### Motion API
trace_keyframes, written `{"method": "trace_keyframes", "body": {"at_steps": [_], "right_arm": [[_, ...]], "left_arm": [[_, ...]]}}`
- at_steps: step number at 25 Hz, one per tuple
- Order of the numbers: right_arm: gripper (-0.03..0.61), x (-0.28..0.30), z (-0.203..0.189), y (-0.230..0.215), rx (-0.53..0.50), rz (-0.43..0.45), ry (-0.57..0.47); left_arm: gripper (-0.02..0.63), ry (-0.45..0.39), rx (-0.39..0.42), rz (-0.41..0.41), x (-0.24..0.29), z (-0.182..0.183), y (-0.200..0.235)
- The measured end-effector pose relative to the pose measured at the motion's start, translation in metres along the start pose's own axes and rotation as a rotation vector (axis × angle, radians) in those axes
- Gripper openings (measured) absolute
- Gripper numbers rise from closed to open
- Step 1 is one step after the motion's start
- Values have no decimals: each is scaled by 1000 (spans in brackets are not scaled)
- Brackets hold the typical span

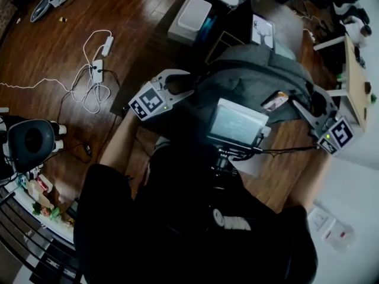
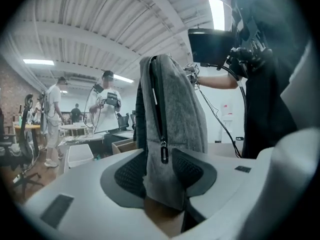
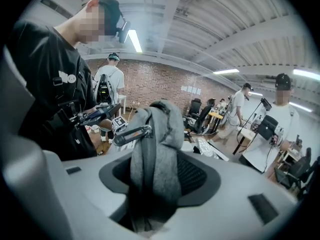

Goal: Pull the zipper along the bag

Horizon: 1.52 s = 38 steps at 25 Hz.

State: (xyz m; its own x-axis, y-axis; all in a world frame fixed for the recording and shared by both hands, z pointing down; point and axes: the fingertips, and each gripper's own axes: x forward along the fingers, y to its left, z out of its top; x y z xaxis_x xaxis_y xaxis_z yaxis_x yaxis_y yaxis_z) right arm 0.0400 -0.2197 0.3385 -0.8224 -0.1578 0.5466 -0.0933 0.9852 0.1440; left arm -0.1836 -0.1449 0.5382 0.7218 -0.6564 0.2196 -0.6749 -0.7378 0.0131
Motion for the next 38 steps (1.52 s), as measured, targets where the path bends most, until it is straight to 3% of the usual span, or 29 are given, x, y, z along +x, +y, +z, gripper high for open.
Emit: {"method": "trace_keyframes", "body": {"at_steps": [2,4,13,21,26,29,38], "right_arm": [[225,0,0,-1,4,-8,0],[225,-1,0,0,6,-14,3],[225,0,-6,-3,15,-22,7],[225,2,-1,-2,13,-27,2],[225,-7,-1,1,20,-70,-5],[225,4,-2,1,28,-58,-12],[225,8,8,2,11,-26,-41]], "left_arm": [[98,-33,25,-1,4,6,-6],[77,-42,67,14,7,9,-9],[80,41,199,113,20,-13,-11],[101,38,231,318,10,-15,6],[98,27,249,347,17,-6,6],[74,38,211,401,6,-14,8],[81,78,194,349,10,-14,0]]}}
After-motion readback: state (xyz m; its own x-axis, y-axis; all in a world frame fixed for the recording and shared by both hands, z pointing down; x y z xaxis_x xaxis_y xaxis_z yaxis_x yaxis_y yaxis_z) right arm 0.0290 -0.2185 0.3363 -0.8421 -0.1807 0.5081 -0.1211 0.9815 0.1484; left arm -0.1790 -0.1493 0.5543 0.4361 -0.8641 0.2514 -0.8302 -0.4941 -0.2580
